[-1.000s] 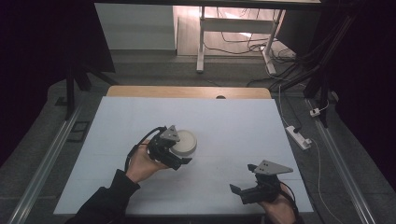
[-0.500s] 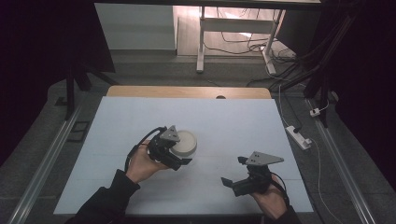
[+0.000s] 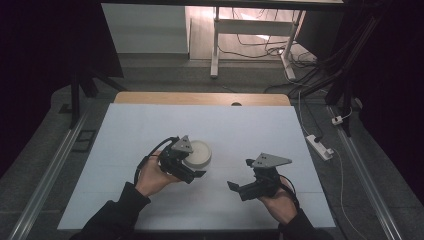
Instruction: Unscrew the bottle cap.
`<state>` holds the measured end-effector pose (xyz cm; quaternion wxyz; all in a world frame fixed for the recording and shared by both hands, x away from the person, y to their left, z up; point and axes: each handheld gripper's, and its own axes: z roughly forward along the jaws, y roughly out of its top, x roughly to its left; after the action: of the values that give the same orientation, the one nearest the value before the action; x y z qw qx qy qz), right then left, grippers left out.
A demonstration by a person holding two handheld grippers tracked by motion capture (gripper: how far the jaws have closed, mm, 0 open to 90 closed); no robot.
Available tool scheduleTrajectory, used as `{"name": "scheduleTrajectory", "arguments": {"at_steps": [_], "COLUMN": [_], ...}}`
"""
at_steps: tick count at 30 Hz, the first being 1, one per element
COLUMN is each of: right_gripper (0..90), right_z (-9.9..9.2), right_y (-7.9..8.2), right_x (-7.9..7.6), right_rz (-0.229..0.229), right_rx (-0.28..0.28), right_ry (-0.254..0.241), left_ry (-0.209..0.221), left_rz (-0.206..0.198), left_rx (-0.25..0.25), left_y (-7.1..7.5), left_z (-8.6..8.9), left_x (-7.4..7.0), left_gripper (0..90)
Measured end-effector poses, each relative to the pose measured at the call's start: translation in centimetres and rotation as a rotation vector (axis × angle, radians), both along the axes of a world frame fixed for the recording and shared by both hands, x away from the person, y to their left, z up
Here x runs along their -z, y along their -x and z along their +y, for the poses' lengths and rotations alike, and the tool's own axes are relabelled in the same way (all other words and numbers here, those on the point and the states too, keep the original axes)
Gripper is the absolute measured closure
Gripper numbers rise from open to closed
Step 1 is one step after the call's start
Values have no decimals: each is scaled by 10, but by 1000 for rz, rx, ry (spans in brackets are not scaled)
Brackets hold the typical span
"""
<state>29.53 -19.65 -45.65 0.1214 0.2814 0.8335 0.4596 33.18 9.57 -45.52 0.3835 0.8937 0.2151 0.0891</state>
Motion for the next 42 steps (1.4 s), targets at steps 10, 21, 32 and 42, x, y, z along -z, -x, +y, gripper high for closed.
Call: {"name": "scheduleTrajectory", "arguments": {"at_steps": [10,21,32,42], "right_gripper": [0,0,0,0], "right_z": [18,42,70,88], "right_y": [-9,-19,-27,-32], "right_x": [-6,-16,-25,-27], "right_rz": [21,10,-2,-18], "right_rx": [-25,-74,-109,-147], "right_ry": [-9,-26,-26,-27], "left_ry": [1,-3,-12,-17], "left_rz": [-1,-4,-7,-2], "left_rx": [7,21,34,41], "left_y": [1,1,3,3], "left_z": [-2,-3,-5,-6], "left_x": [1,1,2,3], "left_gripper": [75,75,75,75]}}
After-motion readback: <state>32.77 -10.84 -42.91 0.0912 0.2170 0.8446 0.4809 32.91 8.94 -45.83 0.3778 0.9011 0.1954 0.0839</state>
